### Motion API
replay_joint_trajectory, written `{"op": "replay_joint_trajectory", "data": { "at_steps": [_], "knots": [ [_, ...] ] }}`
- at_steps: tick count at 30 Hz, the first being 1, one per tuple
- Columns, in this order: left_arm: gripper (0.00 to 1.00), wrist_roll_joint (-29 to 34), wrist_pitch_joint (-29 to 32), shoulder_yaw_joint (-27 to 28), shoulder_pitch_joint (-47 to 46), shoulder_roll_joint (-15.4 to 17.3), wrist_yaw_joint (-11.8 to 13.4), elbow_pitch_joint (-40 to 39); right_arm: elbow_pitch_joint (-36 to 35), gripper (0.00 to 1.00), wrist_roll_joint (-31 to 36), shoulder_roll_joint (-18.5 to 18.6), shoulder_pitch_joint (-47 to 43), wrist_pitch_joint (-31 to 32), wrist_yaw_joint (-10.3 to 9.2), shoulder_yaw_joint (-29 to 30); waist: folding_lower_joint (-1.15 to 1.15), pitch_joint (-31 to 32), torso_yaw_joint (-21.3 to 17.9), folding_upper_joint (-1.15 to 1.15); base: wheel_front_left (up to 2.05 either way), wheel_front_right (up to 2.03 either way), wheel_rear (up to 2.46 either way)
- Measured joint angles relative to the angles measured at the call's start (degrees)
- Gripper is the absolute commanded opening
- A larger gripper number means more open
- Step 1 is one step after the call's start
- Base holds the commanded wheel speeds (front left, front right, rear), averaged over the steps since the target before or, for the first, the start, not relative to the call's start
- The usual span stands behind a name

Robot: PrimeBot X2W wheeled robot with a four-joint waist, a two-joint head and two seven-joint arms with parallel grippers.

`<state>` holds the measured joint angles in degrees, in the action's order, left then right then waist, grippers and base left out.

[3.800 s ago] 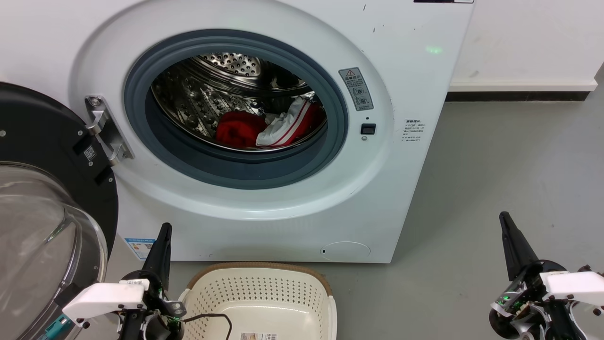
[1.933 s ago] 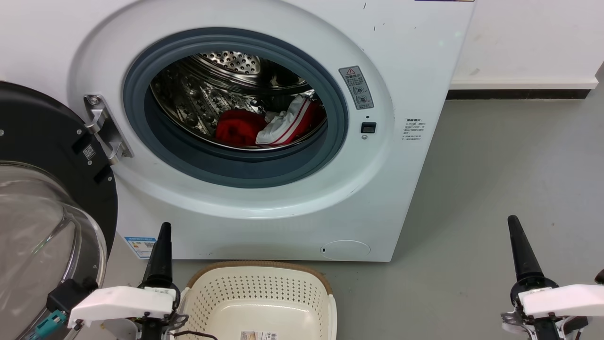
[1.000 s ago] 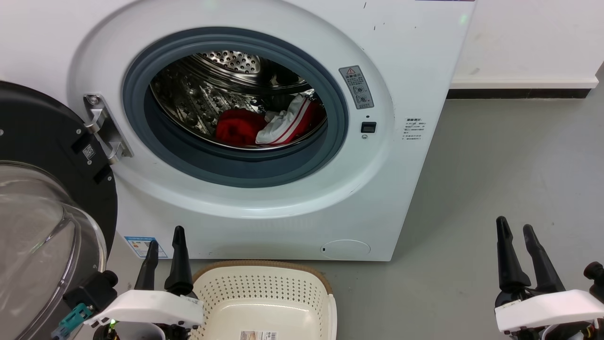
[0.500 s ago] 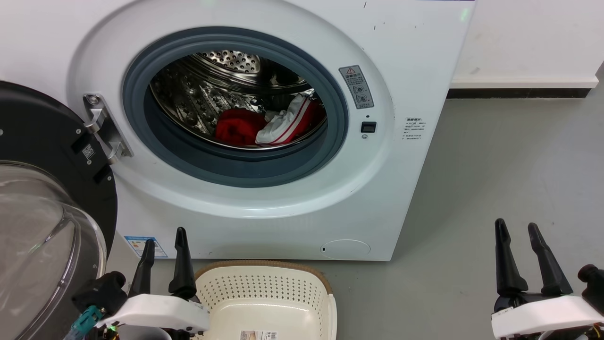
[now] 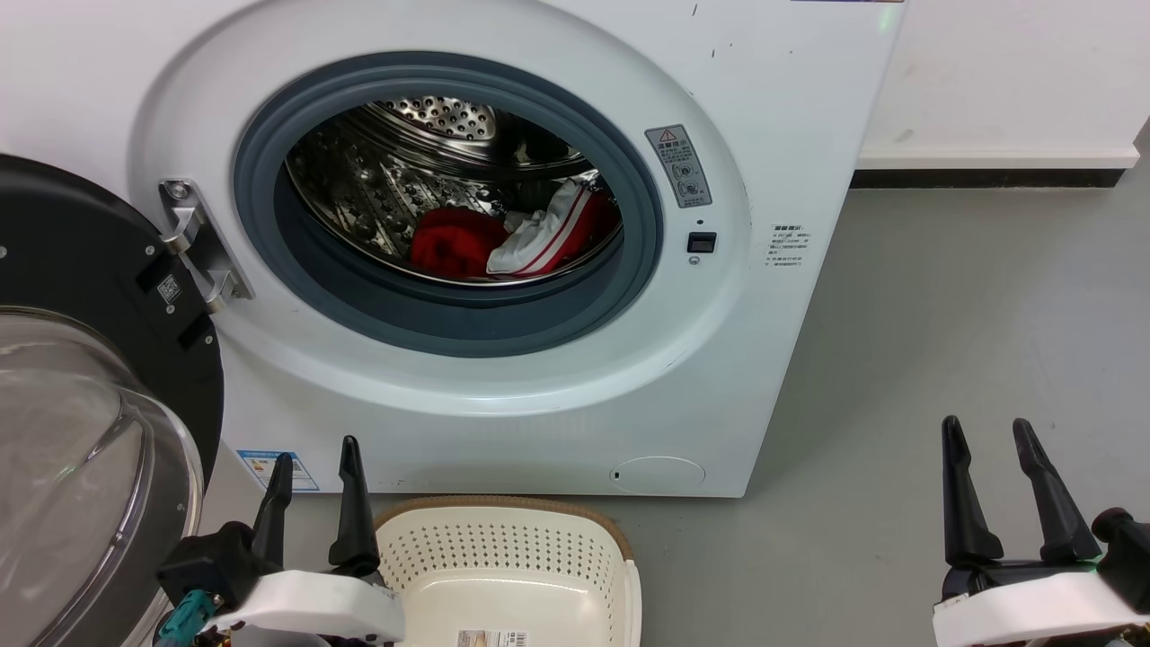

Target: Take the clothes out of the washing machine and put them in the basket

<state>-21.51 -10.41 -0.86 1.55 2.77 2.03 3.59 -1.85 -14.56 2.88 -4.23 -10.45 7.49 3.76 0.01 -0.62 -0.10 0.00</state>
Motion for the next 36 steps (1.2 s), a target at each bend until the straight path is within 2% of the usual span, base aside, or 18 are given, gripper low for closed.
{"op": "replay_joint_trajectory", "data": {
  "at_steps": [36],
  "knots": [
    [1.00, 13.4, -4.2, -0.6, 1.6, 0.1, 0.4, 1.1, -1.8, 1.00, 12.7, 0.0, -2.9, -4.2, 0.01, -0.3, -0.01, -0.1, 0.0, 0.00, 0.00, 0.00, 0.00]
  ]
}}
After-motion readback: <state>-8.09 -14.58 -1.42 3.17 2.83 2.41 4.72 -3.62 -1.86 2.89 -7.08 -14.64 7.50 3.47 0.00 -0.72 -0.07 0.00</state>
